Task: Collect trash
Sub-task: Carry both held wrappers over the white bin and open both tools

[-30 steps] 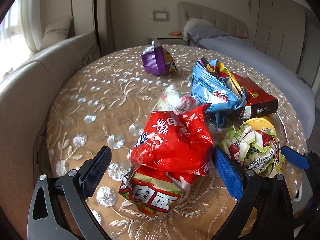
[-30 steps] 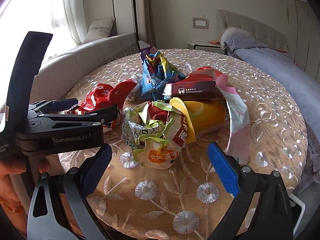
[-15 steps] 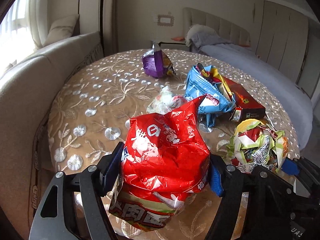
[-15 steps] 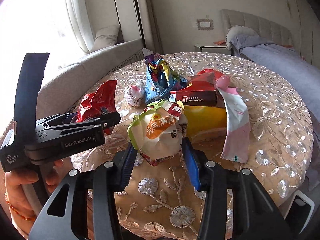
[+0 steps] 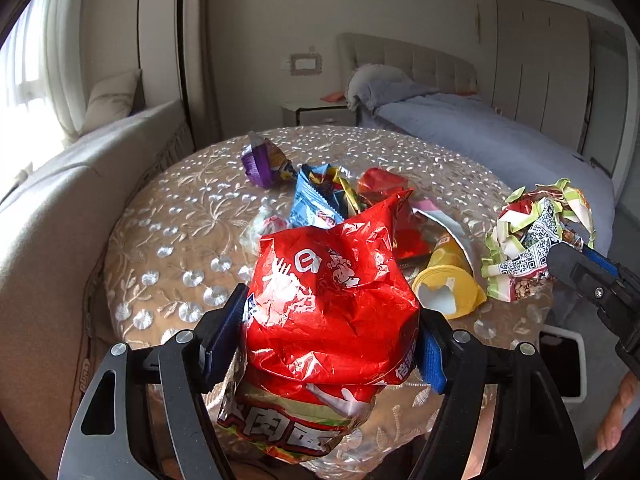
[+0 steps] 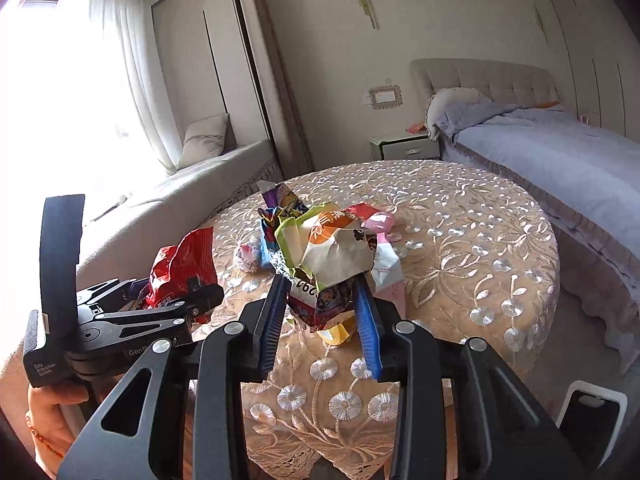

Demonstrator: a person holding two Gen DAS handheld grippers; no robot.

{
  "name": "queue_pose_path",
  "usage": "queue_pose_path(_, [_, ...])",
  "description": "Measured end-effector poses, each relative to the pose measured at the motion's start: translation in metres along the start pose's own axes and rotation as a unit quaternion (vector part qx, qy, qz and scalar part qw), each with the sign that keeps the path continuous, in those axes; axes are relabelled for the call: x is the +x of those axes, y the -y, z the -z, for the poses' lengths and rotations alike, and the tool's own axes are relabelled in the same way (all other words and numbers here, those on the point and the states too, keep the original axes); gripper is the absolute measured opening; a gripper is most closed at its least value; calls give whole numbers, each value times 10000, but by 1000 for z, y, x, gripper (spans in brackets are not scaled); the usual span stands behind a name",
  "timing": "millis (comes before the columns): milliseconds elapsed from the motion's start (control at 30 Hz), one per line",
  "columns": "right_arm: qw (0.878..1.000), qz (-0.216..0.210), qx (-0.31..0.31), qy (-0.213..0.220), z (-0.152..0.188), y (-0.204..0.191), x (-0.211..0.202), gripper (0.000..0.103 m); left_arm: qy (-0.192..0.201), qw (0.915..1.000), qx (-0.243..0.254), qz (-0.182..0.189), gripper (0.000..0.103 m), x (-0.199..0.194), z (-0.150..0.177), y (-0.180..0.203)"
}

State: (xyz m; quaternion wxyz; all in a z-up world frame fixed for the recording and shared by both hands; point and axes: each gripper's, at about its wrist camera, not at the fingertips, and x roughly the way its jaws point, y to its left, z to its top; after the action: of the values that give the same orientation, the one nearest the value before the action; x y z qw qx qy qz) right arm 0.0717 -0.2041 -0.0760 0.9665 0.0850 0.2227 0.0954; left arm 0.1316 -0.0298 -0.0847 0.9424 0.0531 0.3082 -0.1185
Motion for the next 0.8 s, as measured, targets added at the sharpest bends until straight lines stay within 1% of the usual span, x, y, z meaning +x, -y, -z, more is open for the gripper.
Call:
queue_pose_path(67, [10000, 58, 40, 50, -2, 9, -6, 36, 1, 10000, 51, 2, 72, -3, -1, 10])
queue_pose_path(200, [9997, 137, 102, 202, -6, 22, -27, 36, 97, 9995, 266, 148, 72, -11, -1, 32])
queue_pose_path(333, [9987, 397, -7, 325, -3, 37, -51, 36, 159, 9974, 556, 420, 72, -16, -4, 65])
queue_pose_path(467, [9966, 744, 19, 340, 5, 62, -71, 36, 191, 9920, 965, 793, 72, -15, -4, 109])
queue_pose_path(567, [9937, 1072, 71, 316, 13, 85, -86, 36, 146, 9853, 1315, 1081, 72, -9, -2, 147])
queue_pose_path(633, [9911, 1296, 91, 287, 20, 100, -96, 36, 94, 9788, 1582, 1299, 72, -4, 1, 173])
queue_pose_path(800, [9819, 1888, 121, 76, 41, 143, -117, 36, -92, 9566, 2267, 1829, 72, 14, 11, 240])
